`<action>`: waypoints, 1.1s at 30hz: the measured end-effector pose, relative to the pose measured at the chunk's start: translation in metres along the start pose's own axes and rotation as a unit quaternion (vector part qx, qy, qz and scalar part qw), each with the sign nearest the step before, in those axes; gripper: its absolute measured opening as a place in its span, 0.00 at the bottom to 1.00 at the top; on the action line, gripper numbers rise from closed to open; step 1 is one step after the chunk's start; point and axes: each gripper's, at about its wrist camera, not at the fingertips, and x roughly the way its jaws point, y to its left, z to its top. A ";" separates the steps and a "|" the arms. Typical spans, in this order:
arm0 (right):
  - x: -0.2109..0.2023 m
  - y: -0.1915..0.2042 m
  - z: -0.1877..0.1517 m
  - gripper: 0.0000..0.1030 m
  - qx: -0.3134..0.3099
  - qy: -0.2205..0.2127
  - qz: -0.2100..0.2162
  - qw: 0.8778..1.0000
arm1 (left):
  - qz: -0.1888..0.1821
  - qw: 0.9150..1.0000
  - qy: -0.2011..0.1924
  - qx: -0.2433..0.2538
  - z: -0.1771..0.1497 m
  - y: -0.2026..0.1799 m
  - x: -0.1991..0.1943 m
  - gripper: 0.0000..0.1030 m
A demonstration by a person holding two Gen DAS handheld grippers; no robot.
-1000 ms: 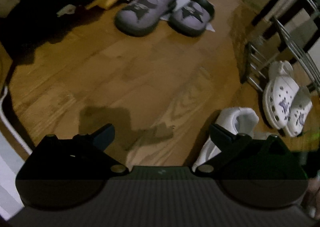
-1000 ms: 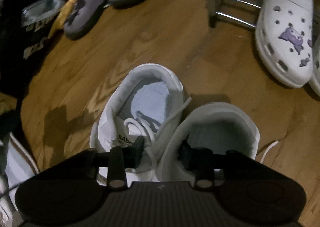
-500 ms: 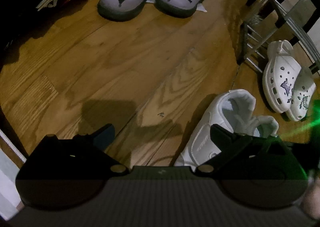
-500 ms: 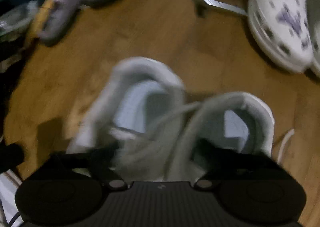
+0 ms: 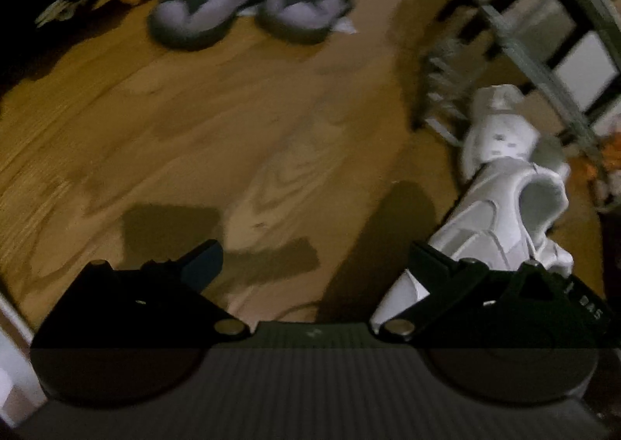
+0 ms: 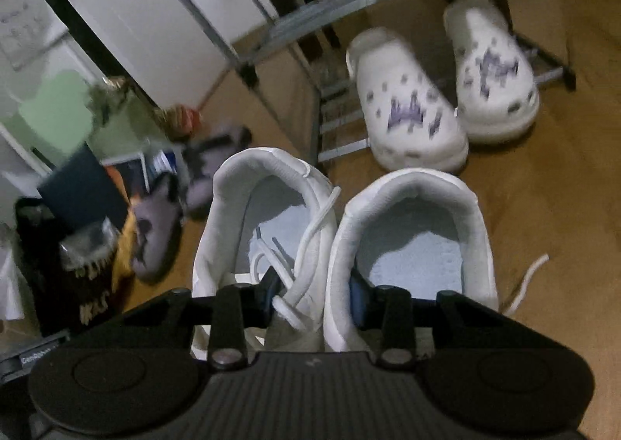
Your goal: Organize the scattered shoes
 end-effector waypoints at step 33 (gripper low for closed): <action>0.047 -0.101 0.082 0.85 -0.054 0.105 0.093 0.989 | 0.038 0.999 -0.018 0.034 0.001 -0.060 0.114 1.00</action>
